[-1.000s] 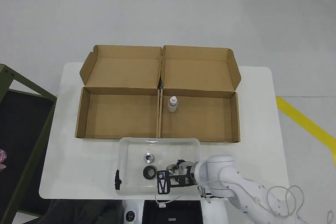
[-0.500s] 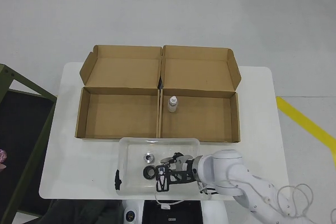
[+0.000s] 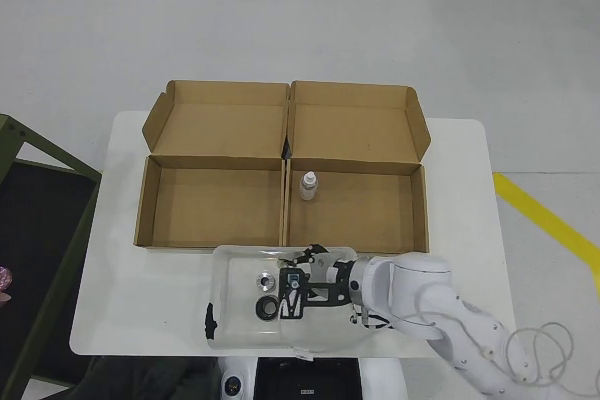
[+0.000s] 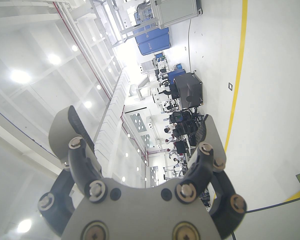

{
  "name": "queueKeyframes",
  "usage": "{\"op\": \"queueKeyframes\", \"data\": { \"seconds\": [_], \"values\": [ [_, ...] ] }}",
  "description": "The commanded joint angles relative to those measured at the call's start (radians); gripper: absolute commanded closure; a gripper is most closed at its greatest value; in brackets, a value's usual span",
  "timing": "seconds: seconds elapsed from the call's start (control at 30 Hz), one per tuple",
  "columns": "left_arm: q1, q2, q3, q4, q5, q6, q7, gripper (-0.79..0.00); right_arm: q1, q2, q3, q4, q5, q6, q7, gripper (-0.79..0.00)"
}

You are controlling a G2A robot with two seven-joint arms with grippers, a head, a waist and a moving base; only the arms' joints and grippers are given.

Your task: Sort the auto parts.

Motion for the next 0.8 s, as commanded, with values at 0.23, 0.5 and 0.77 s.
{"op": "queueKeyframes", "data": {
  "seconds": [0.23, 0.5, 0.77],
  "values": [
    [0.0, 0.0, 0.0, 0.0, 0.0, 0.0, 0.0, -0.785, -0.009, 0.014, 0.106, -0.008, 0.003, 0.014, -0.034, 0.0],
    [0.0, 0.0, 0.0, 0.0, 0.0, 0.0, 0.0, -0.785, -0.023, 0.024, 0.174, -0.003, 0.035, 0.006, -0.052, 0.0],
    [0.0, 0.0, 0.0, 0.0, 0.0, 0.0, 0.0, -0.785, 0.014, 0.019, 0.17, 0.068, 0.062, 0.024, -0.063, 0.0]
  ]
}}
